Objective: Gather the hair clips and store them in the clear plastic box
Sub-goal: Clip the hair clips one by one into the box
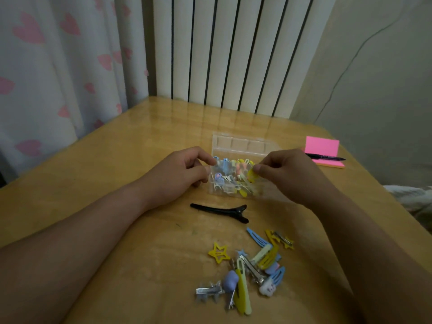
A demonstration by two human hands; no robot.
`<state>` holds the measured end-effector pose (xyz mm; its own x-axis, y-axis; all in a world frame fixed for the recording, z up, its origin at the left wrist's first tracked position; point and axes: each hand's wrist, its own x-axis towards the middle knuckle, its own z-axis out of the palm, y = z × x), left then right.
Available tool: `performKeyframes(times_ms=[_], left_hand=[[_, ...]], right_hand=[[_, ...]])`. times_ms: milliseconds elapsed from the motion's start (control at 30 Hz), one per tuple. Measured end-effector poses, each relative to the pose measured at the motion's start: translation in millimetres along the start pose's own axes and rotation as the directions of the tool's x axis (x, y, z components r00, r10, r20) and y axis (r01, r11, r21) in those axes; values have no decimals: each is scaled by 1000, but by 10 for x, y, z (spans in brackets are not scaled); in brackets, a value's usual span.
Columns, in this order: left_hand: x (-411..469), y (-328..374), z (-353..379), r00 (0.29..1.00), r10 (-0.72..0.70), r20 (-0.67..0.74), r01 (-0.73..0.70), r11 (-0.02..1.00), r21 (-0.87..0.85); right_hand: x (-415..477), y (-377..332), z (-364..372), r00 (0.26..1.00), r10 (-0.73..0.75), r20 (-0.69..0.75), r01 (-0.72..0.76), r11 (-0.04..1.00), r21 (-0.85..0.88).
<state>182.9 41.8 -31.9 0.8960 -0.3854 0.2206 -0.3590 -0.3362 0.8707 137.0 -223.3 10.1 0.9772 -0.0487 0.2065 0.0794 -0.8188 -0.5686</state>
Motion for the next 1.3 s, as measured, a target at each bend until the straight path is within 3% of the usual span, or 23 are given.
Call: performKeyframes(times_ms=[333,600,800,933,1100,1167,1300], left_hand=[[6,-2,10,1000,11,-3,-11,1000,4],[2,7,0,1000,3,3,-3,1000,2],[-12,30,1,1000,-5,10,5,1000,-4],[-23,45,-6,1000,-6,-2,6,1000,9],[-22,33,-9,1000,0,0,0,1000,19],[-14,25,-9,1000,1,1,-1,1000,20],[-10,16,-5,1000,2,4,-2,1000,5]], right_hand=[[-7,-19,98,1000,4,12,-3,996,-91],[-17,-6,88,999,-33,0,33,997,-63],[-92,-181,-15,988,-153,-23,154,988,29],[-217,-406,-128,952,-230,200,214,972,100],[-353,-590,-67,765,-199,612,256,967,-6],[-393,-632,-3,703,-196,684,335,939,-75],[-422,-648,101,632,-205,748,361,931,-49]])
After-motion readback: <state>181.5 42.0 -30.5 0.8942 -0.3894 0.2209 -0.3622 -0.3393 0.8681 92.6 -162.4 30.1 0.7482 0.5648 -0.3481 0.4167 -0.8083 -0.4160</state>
